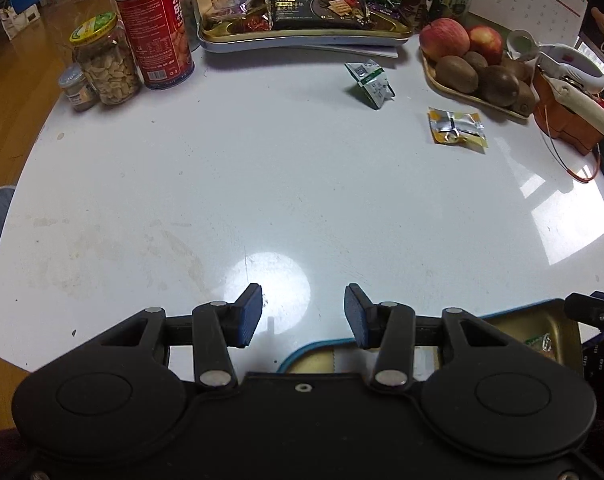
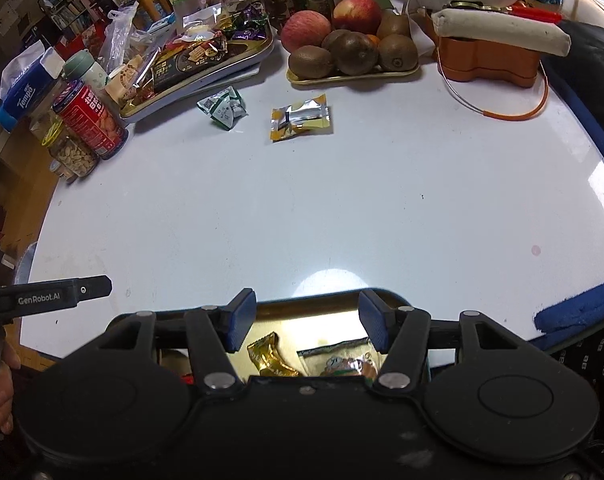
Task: Organize snacks
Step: 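Move both open grippers back toward the remaining snacks on the table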
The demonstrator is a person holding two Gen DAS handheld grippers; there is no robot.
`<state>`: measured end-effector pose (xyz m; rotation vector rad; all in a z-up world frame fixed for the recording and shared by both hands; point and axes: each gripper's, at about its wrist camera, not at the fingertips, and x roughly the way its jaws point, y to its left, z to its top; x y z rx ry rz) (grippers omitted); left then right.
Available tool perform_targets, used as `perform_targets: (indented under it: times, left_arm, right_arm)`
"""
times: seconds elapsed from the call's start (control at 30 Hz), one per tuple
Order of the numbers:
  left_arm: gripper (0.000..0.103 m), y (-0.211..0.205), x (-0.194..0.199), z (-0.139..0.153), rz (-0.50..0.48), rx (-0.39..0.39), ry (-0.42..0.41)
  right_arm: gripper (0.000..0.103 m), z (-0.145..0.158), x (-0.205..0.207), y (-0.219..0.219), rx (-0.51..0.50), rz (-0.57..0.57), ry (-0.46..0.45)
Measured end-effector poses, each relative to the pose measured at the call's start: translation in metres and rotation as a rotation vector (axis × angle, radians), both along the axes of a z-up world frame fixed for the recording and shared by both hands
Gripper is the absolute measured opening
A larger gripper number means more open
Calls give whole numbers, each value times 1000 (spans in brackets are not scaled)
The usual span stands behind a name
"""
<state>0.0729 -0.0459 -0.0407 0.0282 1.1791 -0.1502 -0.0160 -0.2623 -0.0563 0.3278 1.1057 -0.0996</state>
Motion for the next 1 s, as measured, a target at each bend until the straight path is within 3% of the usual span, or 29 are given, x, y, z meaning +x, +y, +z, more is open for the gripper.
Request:
perform_targets:
  times: [0.23, 0.5, 0.83, 1.0]
  left_arm:
    - [53, 3, 34, -9, -3, 28, 6]
    - [53, 0, 74, -19, -10, 46, 3]
    - [53, 4, 105, -40, 60, 4, 8]
    - [53, -3, 111, -42, 46, 30, -11]
  right_arm:
    - [60, -5, 45, -9, -86, 46, 9]
    - [61, -16, 87, -13, -176, 180, -20]
    - [61, -43, 103, -16, -151, 224, 9]
    - [61, -45, 107, -18, -171, 245, 5]
